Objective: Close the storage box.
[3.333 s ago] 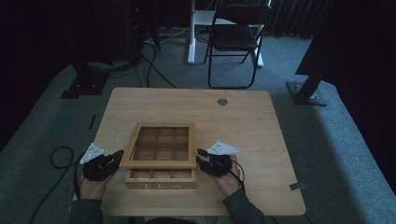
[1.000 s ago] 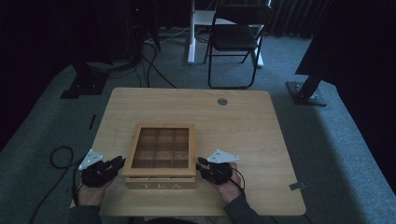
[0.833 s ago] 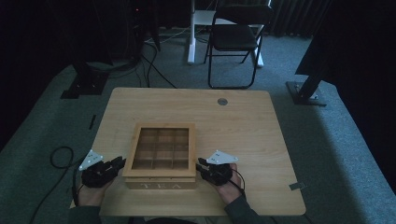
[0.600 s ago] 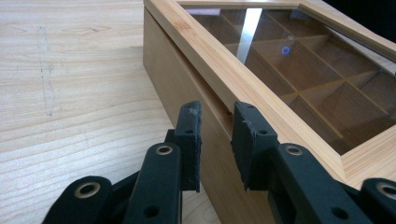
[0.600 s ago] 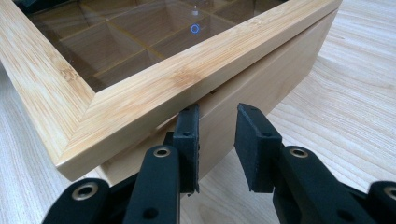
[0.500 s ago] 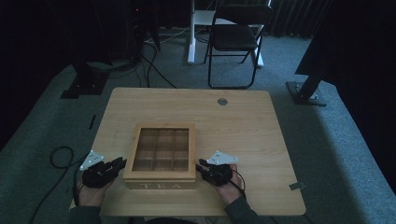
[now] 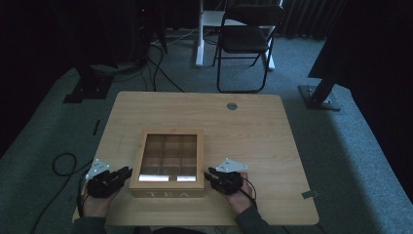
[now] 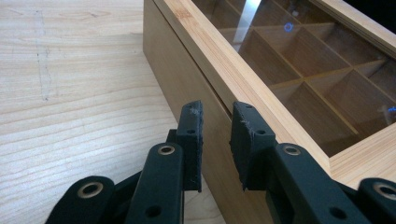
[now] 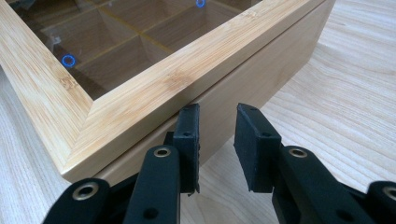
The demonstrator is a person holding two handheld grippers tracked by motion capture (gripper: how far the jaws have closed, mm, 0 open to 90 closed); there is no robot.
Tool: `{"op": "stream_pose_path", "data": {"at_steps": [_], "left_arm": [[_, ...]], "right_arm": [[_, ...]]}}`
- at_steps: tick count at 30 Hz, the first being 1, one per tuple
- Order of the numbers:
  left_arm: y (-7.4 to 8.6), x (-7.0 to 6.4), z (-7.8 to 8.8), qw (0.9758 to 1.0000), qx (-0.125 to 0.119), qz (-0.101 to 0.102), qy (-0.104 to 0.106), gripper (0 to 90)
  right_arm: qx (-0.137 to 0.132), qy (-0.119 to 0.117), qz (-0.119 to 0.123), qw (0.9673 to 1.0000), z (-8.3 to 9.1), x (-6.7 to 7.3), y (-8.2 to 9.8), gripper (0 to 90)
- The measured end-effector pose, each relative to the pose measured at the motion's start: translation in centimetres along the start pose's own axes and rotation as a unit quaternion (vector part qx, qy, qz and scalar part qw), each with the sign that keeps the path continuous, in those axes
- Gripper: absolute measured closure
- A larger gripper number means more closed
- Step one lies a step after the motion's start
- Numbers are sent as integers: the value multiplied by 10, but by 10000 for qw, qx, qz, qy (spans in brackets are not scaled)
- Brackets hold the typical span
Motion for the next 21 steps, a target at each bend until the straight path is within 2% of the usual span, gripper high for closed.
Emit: {"op": "stream_pose_path", "data": {"at_steps": [3, 7, 11, 17, 21], "left_arm": [[1, 0, -1, 10000, 7, 15, 8, 741], [1, 1, -1, 10000, -8, 44, 26, 735], [1, 1, 0, 10000, -32, 25, -40, 701], [-2, 4, 5, 9997, -191, 39, -127, 680], [-5, 7, 10, 9993, -337, 93, -162, 675]], "right_arm": [[10, -5, -10, 10000, 0, -1, 1, 701], [-141, -69, -77, 9998, 4, -4, -1, 664], [-175, -106, -53, 9998, 5, -5, 0, 637], [-180, -7, 95, 9998, 8, -7, -2, 606], [-194, 76, 55, 9998, 12, -13, -2, 595]]}}
Point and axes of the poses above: each handheld gripper's, and its own axes: z roughly backward along the jaws, y roughly out of its underside, x roughly to its left, the point moved 4 cm from there along -z, roughly forward along the jaws, and after that the axes turned 15 degrees about z, right-handed, at the moved point
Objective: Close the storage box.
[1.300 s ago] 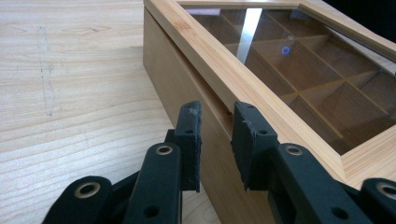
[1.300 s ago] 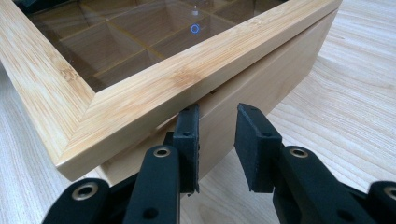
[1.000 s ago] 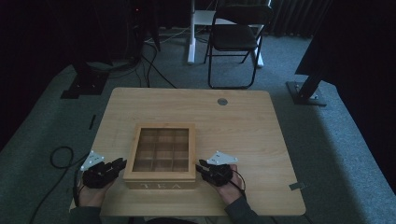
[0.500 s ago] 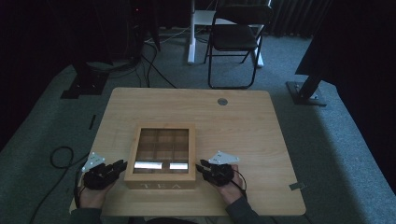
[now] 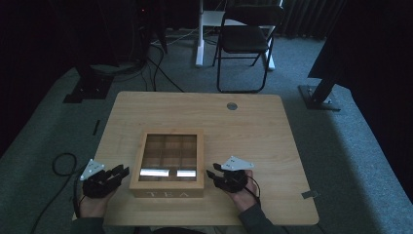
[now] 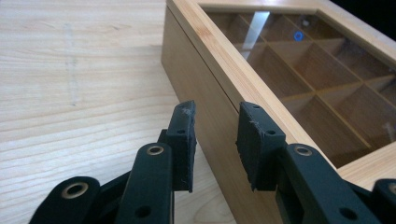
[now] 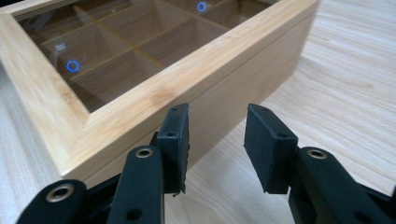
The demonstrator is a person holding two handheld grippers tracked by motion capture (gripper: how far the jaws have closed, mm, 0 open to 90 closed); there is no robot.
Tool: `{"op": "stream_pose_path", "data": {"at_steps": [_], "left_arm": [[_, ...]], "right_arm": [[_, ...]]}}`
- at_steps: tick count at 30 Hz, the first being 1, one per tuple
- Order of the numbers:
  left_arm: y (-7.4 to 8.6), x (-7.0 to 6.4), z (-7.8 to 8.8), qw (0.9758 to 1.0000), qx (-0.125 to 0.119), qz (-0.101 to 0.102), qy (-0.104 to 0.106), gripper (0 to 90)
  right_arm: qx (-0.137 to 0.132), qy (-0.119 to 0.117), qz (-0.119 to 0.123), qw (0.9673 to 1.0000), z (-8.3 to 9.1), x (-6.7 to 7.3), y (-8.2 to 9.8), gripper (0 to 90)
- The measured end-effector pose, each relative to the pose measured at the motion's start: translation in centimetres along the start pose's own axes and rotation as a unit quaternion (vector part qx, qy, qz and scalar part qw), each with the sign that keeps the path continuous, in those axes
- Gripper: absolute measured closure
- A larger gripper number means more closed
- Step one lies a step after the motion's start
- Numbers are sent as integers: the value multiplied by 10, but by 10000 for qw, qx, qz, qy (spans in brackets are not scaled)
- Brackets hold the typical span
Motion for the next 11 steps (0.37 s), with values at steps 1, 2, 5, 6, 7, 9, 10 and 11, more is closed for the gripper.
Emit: {"op": "stream_pose_path", "data": {"at_steps": [1, 2, 5, 6, 7, 9, 10, 11], "left_arm": [[-1, 1, 1, 10000, -48, 21, -1, 675], [-1, 1, 3, 10000, -81, 29, -7, 675], [-3, 4, 5, 9998, -167, 72, -27, 674], [-3, 4, 5, 9998, -190, 87, -35, 674], [-3, 4, 5, 9997, -203, 101, -36, 674], [-3, 5, 5, 9997, -208, 105, -35, 674], [-3, 5, 5, 9997, -202, 104, -40, 674], [-3, 5, 4, 9998, -183, 107, -41, 674]], "right_arm": [[-14, 35, -13, 10000, 1, -2, 0, 594], [-18, 71, -40, 10000, 3, -4, 1, 593], [-18, 174, -95, 9998, 7, -12, 2, 588], [-2, 223, -90, 9997, 8, -15, 3, 586], [16, 270, -121, 9996, 9, -17, 4, 585], [55, 355, -160, 9992, 10, -24, 8, 580], [128, 395, -198, 9989, 11, -28, 10, 571], [225, 418, -232, 9986, 10, -31, 12, 558]]}}
Point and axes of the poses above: each handheld gripper's, and its own axes: z roughly backward along the jaws, y roughly out of its underside, x roughly to its left, the point moved 4 cm from there along -z, roughly forward along the jaws, and after that the axes turned 15 degrees about z, right-handed, at the moved point
